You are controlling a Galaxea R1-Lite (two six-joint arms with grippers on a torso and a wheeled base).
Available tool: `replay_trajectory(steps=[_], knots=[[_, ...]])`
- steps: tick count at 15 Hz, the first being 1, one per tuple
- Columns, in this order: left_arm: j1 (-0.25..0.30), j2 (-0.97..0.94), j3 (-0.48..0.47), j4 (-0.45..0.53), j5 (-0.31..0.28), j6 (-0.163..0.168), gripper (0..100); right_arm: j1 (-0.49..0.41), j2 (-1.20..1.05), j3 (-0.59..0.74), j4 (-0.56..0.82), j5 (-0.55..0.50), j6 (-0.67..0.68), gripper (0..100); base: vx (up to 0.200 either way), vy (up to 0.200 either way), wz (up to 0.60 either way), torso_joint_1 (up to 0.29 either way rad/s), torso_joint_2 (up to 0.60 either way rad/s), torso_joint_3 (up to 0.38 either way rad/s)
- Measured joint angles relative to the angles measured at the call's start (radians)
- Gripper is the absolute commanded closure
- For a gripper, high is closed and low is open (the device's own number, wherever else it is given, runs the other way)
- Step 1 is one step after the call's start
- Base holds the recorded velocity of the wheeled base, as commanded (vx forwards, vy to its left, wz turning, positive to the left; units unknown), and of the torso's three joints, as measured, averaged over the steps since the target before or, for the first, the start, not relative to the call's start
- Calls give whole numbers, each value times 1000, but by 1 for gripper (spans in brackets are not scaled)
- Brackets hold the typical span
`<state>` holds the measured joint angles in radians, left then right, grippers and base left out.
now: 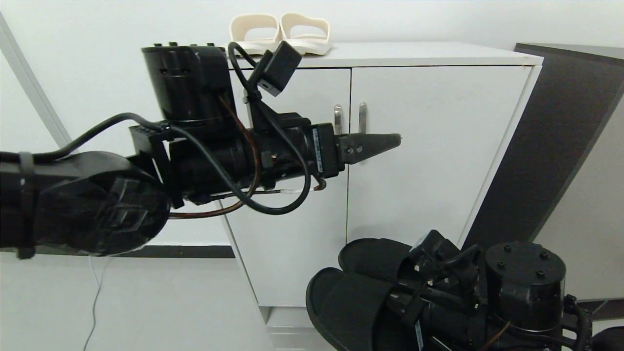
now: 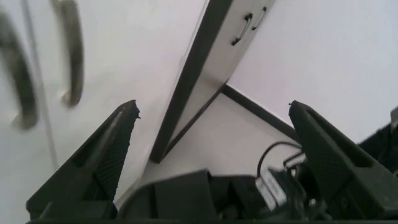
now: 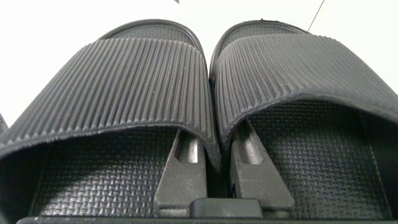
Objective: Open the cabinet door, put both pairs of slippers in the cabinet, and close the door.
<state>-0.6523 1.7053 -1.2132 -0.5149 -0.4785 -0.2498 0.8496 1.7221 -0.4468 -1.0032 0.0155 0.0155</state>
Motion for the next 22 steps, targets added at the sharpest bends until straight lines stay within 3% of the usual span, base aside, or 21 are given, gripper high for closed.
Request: replay_trajectory(steps=[4,9,15,22], knots=[[3,105,-132,10,-33,-41,0,-1,3,2,0,0,0,100,0,0,0,0,0,0],[25,139,-150,11,-21,-49,0,-2,3,2,0,0,0,100,0,0,0,0,0,0],[30,143,-150,9,87,-46,0,-5,4,2,0,0,1,100,0,0,0,0,0,0],[33,187,-213,11,127,-44,0,-5,5,2,0,0,1,100,0,0,0,0,0,0]])
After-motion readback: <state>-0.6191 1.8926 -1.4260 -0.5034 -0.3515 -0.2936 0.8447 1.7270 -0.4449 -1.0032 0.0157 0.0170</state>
